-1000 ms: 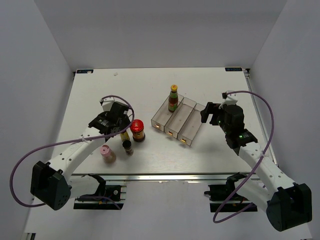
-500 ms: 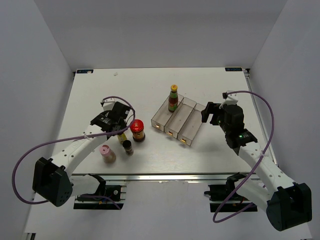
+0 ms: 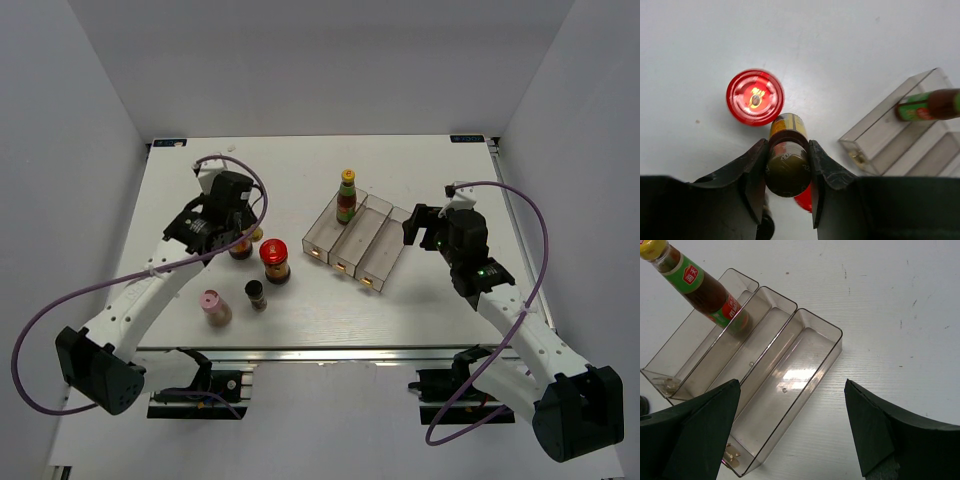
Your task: Organize the condiment bottles
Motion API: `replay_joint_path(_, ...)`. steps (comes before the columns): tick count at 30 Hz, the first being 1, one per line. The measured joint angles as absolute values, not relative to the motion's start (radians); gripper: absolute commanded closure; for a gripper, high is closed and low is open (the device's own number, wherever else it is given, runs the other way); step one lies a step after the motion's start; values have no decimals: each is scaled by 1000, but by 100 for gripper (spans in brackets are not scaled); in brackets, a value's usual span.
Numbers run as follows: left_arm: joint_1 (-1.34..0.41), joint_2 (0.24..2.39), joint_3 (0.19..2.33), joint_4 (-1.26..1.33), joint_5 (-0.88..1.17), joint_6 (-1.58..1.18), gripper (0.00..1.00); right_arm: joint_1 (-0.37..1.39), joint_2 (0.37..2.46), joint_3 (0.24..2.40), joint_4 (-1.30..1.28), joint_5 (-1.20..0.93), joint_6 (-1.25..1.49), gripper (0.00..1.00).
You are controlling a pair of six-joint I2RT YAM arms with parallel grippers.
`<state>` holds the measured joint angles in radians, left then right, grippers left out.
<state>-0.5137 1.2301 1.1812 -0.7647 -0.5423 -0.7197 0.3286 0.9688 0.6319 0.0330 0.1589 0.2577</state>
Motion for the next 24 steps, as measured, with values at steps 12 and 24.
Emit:
replay_joint_path(12,-516,1341,1358,-558,-363,-548,100,329,969,632,30,231,258,11)
replay_joint_path(24,-610,1663,1475,-520,-186,-449,95,329,969,629,15,291,259,11)
